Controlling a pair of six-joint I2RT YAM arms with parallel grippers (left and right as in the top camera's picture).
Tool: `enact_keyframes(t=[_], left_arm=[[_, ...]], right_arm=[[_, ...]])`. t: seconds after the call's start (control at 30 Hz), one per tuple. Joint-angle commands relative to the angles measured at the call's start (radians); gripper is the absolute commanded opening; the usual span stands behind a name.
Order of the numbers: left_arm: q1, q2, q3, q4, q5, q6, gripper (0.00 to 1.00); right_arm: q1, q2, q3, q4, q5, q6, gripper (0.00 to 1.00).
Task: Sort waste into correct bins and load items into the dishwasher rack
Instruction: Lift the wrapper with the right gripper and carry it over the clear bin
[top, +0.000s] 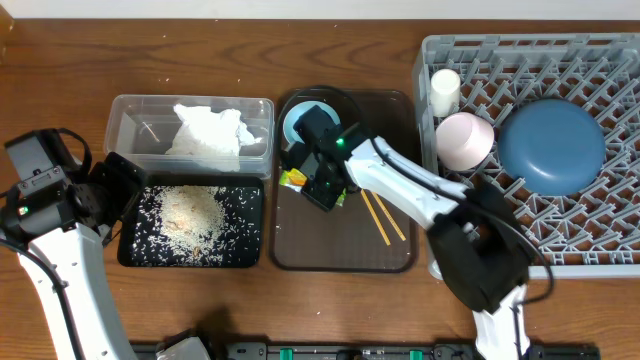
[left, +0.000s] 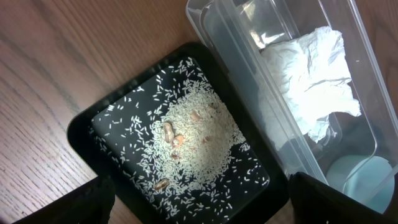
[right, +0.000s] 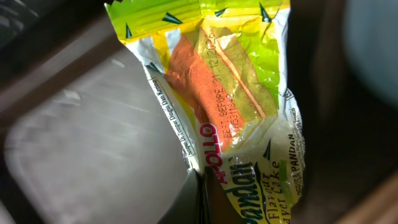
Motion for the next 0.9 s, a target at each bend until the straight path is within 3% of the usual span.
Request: enact_keyframes(t=[0.0,0.17,0.37,0.63,0.87], left_arm=[[0.005,0.0,0.018,-0.002,-0.006,0.005,0.92],[0.005,0.0,0.018,-0.002,-0.006,0.005,0.92],[0.004,0.0,0.018,-0.002,-0.006,0.005,0.92],[0.004,0.0,0.018,-0.002,-0.006,0.005,0.92],[0.004,0.0,0.018,-0.002,-0.006,0.005,0.92]], right_arm=[[0.004,-0.13,0.009,0.001,-0.024,0.002,0.01],[0.005,-0.219,0.009,0.069,-0.024,0.032,0.01],[0.015,-0.216,0.008,0.28,-0.023,0.032,0.01],[0.032,-0.081,0.008,0.662,-0.025,0.029,0.01],[0.062,0.063,0.008,0.868,-0.097,-0.002,0.01]])
